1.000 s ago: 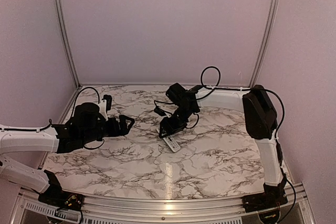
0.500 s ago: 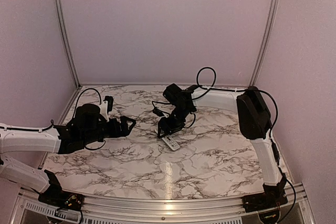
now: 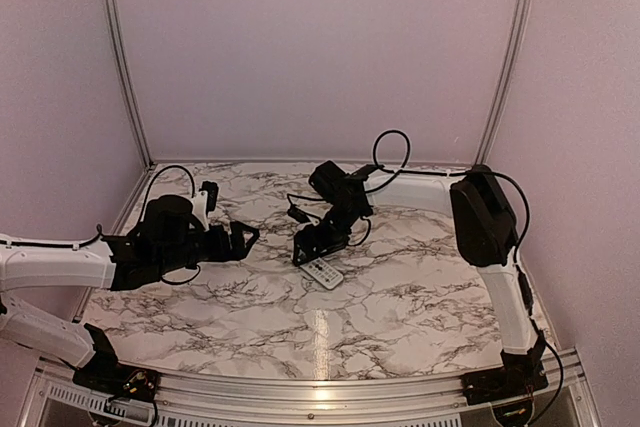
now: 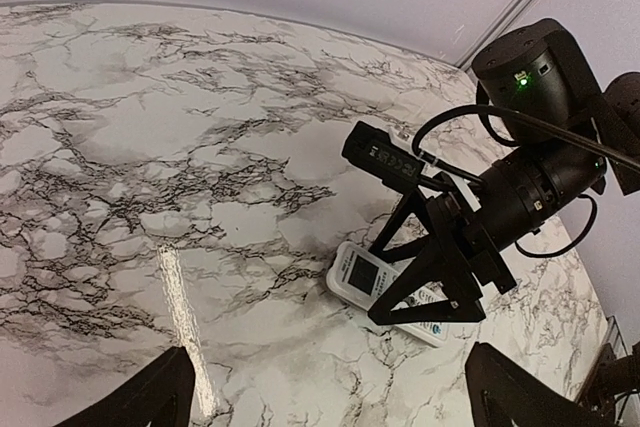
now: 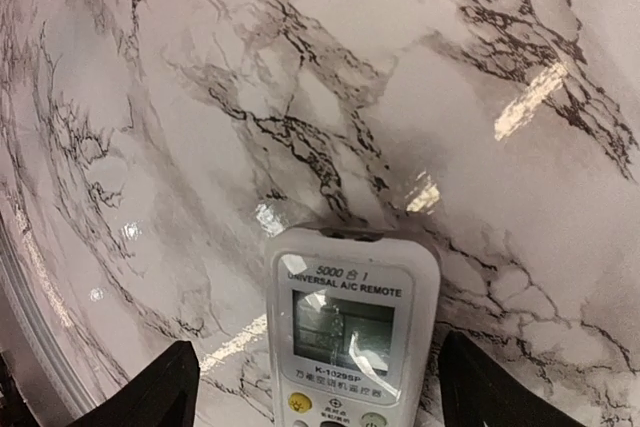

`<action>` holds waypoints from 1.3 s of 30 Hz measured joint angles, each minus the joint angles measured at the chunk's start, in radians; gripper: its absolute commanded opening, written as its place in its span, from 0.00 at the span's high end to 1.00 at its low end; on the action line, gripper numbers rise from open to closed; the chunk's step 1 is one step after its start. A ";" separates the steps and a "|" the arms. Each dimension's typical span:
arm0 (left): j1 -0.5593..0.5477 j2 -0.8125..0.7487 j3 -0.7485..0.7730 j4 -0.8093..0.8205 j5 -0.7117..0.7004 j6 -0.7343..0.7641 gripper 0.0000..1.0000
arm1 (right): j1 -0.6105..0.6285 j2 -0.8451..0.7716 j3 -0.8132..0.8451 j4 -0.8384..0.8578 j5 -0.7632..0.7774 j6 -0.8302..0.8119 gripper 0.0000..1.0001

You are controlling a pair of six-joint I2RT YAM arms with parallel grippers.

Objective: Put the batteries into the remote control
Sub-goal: Place the remote control at the center of the board, then reset both arms

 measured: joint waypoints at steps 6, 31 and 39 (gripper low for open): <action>0.001 0.011 0.113 -0.095 -0.014 0.040 0.01 | -0.016 -0.098 -0.108 0.077 -0.044 0.005 0.01; 0.140 0.166 0.303 -0.304 0.000 0.065 0.01 | -0.477 -0.914 -1.139 0.904 -0.194 0.208 0.01; 0.139 0.166 0.142 -0.232 0.010 0.018 0.01 | -0.480 -0.956 -1.324 1.070 -0.217 0.235 0.01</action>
